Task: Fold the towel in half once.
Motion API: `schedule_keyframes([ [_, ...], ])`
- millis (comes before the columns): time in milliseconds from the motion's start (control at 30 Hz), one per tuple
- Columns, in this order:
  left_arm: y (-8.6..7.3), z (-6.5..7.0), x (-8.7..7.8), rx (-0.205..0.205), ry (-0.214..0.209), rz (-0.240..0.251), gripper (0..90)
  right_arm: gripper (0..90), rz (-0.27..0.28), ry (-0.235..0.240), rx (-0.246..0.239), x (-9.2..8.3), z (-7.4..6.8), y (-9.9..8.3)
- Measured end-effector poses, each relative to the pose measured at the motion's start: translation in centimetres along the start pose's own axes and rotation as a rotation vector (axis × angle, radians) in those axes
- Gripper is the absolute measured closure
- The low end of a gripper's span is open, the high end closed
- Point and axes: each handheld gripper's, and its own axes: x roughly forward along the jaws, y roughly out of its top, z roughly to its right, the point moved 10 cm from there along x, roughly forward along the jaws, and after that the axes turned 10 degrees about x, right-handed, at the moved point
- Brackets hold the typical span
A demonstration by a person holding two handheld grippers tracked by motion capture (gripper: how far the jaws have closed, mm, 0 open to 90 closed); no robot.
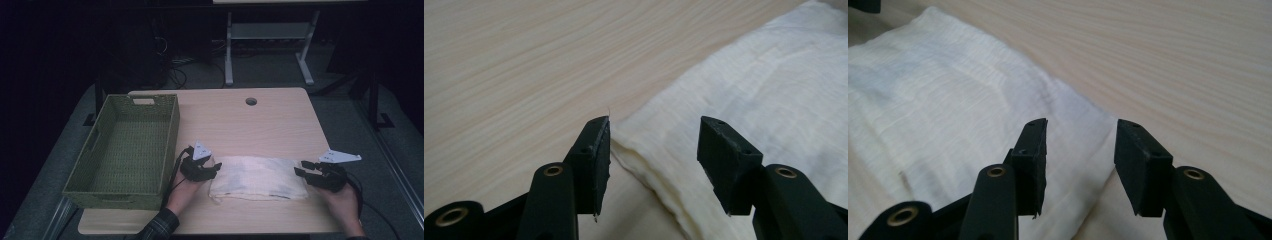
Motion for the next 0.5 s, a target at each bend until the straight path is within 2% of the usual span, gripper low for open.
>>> schedule_keyframes([
  [300,0.3,-1.2,2.0,-0.003,0.019,-0.011,45.1,56.0,-0.003,-0.026,0.017,2.3,1.5,1.7],
  [367,0.3,-1.5,2.7,-0.009,0.026,-0.016,45.2,56.5,0.003,-0.032,0.020,2.6,1.9,1.9],
  [500,-0.2,-1.9,3.7,-0.017,0.032,-0.040,45.2,56.5,-0.022,-0.039,0.048,3.2,2.7,1.4],
])
